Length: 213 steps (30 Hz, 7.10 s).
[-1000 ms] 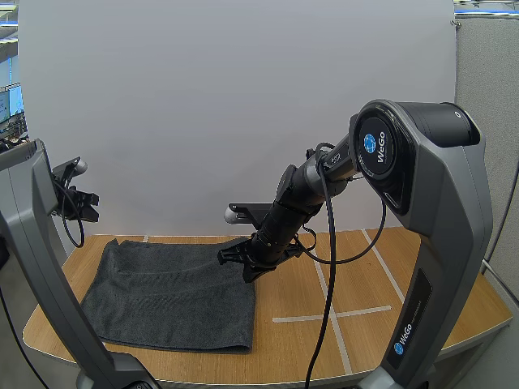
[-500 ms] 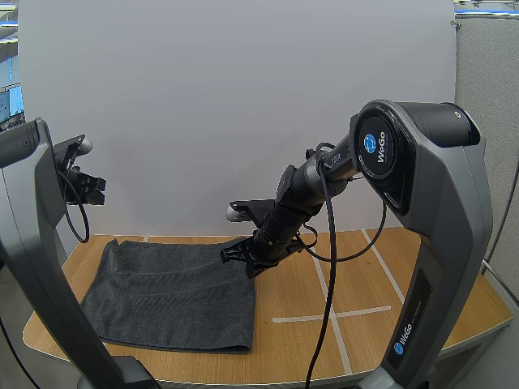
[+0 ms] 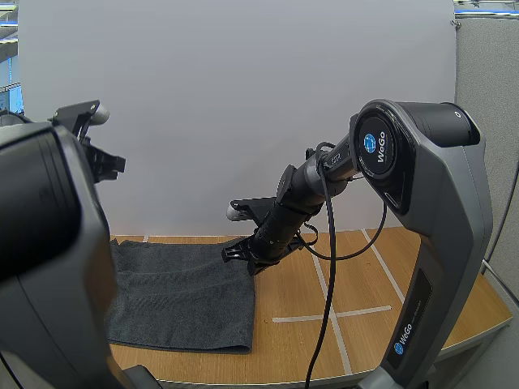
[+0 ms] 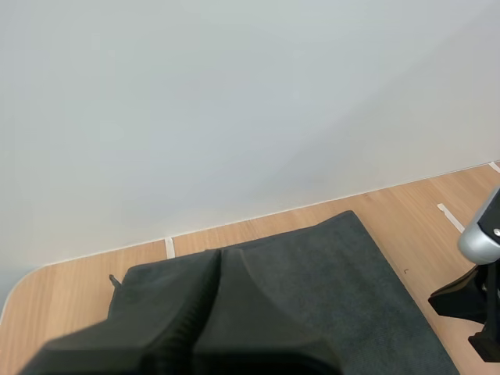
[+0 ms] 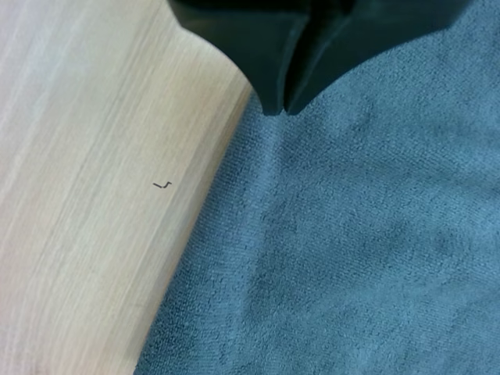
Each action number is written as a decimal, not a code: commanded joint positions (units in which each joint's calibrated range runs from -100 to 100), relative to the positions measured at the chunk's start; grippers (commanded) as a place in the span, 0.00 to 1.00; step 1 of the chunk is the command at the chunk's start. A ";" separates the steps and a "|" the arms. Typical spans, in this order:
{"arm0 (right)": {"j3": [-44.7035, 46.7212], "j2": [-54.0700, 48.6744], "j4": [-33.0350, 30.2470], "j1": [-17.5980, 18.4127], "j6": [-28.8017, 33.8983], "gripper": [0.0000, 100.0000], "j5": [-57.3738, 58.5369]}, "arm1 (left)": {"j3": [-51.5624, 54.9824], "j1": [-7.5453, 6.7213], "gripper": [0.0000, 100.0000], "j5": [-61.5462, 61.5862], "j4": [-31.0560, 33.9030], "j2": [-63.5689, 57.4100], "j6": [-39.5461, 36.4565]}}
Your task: Fold the towel
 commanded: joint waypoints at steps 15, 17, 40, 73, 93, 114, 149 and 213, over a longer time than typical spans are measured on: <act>0.03 -0.78 0.37 0.06 -0.06 0.00 -0.55 | 0.35 -5.34 0.00 0.70 0.18 -15.76 0.40; 0.03 -0.78 0.37 0.06 -0.06 0.00 -0.55 | 0.35 -8.91 0.00 -3.03 0.18 -18.07 0.40; 0.03 -0.78 0.37 0.06 -0.06 0.00 -0.55 | 3.28 -22.33 0.00 -42.50 17.34 -37.70 -19.00; 0.03 -0.78 0.37 0.06 -0.06 0.00 -0.55 | 29.11 -22.24 0.00 -56.14 45.17 -44.79 -56.29; 0.03 -0.78 0.37 0.06 -0.06 0.00 -0.55 | 28.84 -22.24 0.00 -64.13 48.71 -44.79 -55.70; 0.03 -0.78 1.25 0.06 -0.06 0.00 -1.97 | 28.84 -22.24 0.00 -64.13 48.71 -44.79 -55.70; -0.26 -0.78 7.74 -4.35 -5.51 1.00 5.31 | 28.84 -22.17 0.00 -64.11 48.71 -44.79 -54.76; -0.26 12.29 34.00 -4.64 -28.42 0.00 15.89 | 28.84 -20.50 0.00 -63.59 53.98 -44.79 -54.76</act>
